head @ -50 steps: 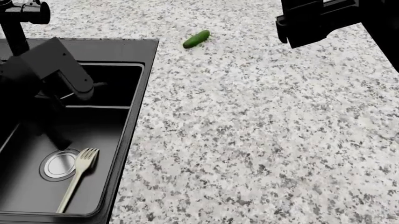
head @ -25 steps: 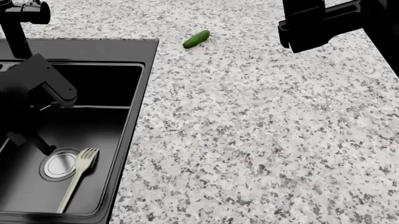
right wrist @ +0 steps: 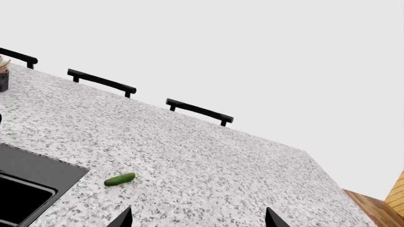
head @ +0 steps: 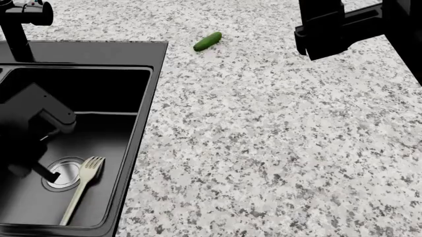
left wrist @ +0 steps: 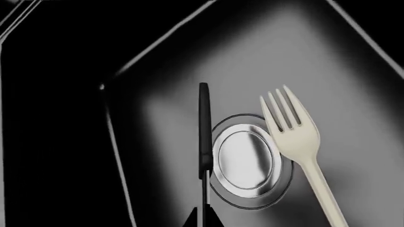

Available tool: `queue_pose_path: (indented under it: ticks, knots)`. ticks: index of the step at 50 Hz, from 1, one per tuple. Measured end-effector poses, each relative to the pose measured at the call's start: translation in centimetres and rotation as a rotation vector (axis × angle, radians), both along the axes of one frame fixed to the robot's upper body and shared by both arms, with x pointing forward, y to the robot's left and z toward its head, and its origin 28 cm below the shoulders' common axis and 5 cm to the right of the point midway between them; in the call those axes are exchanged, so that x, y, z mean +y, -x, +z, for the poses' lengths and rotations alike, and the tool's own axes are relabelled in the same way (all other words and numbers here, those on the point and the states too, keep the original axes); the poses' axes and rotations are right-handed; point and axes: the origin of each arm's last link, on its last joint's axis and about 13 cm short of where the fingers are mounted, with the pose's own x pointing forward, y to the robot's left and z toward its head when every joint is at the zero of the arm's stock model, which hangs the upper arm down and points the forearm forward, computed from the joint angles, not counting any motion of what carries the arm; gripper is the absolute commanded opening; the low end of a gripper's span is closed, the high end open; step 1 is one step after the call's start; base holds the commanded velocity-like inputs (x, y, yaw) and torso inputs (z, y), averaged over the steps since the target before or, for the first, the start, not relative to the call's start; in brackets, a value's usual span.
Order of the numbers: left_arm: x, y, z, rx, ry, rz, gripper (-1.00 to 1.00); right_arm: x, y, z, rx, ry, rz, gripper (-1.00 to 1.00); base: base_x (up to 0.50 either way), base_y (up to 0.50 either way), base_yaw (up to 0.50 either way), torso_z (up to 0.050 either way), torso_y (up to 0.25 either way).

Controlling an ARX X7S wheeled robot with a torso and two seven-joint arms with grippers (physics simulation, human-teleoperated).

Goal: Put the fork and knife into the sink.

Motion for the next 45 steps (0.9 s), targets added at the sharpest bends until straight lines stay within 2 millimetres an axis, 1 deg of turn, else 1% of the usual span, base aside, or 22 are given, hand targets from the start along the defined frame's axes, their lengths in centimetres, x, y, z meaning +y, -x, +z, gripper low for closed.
queue_pose_path:
  ticks: [8,20,21,36,45]
  knots:
    - [0.1,0.1,-0.6,0.010,0.014,0.018,-1.00,0.0,0.1,0.0,0.001,-0.001,-0.002,1.00,0.00,0.00,0.00,0.000,0.001]
    - [0.2,0.3,-0.8,0.019,0.045,0.037,-1.00,-0.1,0.0,-0.2,0.003,-0.006,-0.003,1.00,0.00,0.00,0.00,0.001,0.001]
    - [0.2,0.3,-0.8,0.020,0.047,0.038,1.00,-0.1,0.0,-0.2,0.003,-0.006,-0.003,1.00,0.00,0.00,0.00,0.000,0.000]
    - [0.1,0.0,0.2,-0.002,0.043,0.018,1.00,-0.2,0.1,-0.4,0.002,-0.012,-0.002,1.00,0.00,0.00,0.00,0.000,0.000]
    - [0.0,0.0,1.4,-0.041,0.051,0.010,1.00,-0.2,0.2,-0.4,-0.001,-0.013,-0.001,1.00,0.00,0.00,0.00,0.000,0.000]
